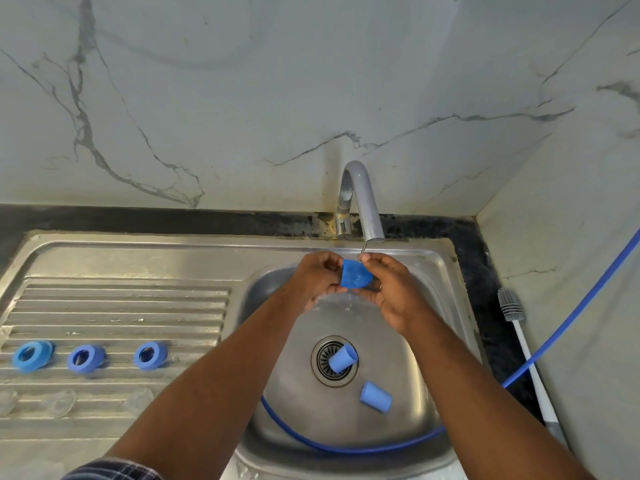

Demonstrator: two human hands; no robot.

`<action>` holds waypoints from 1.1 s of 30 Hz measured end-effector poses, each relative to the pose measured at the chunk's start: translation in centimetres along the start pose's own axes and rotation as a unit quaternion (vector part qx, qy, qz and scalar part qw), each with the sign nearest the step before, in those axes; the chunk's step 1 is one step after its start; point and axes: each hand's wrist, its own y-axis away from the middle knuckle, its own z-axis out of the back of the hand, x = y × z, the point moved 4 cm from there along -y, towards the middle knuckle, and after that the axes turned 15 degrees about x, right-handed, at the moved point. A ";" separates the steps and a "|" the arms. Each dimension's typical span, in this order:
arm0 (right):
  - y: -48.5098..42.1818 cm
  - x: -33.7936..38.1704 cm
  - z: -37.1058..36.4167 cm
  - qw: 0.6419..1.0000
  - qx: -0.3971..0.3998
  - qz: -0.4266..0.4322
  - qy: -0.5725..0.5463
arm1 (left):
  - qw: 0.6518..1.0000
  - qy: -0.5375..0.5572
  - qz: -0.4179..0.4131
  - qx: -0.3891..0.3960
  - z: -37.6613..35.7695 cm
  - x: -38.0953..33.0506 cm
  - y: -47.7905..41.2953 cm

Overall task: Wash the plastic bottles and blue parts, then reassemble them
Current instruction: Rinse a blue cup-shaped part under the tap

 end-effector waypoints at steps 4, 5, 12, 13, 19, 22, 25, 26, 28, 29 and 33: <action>-0.1 -0.8 -0.6 0.988 0.041 -0.118 0.093 | 0.993 -0.090 -0.065 -0.046 0.2 -0.6 -0.3; -0.1 -0.8 -0.7 0.988 0.048 -0.110 0.094 | 0.992 -0.099 -0.062 -0.049 0.2 -0.4 -0.3; 0.2 -0.8 0.0 0.984 0.070 -0.019 0.165 | 0.994 -0.022 0.099 0.028 -0.2 1.4 0.4; 0.3 -0.6 -0.1 0.984 0.073 -0.009 0.164 | 0.995 -0.022 0.092 0.031 -0.3 1.3 0.5; 0.6 0.5 0.1 1.000 0.011 0.013 0.002 | 0.995 -0.093 -0.015 -0.039 -0.1 -0.1 0.5; 0.4 0.2 0.0 1.000 -0.002 0.007 -0.002 | 0.981 -0.167 -0.062 -0.082 0.1 -0.7 0.5; 0.7 0.0 -0.3 0.998 0.024 -0.051 -0.035 | 0.969 -0.212 -0.081 -0.097 0.0 -1.1 0.7; 0.9 0.1 -0.4 0.997 0.033 -0.061 -0.036 | 0.966 -0.228 -0.081 -0.094 -0.1 -1.2 0.7; 1.0 0.4 -0.3 0.998 0.035 -0.055 -0.027 | 0.969 -0.220 -0.072 -0.080 -0.5 -1.4 0.7; 1.1 0.5 -0.2 0.998 0.033 -0.041 -0.023 | 0.976 -0.197 -0.056 -0.072 -0.7 -1.3 0.6; 0.6 0.5 -0.1 0.999 0.028 -0.008 -0.015 | 0.997 -0.057 0.036 -0.047 -1.0 -0.1 1.2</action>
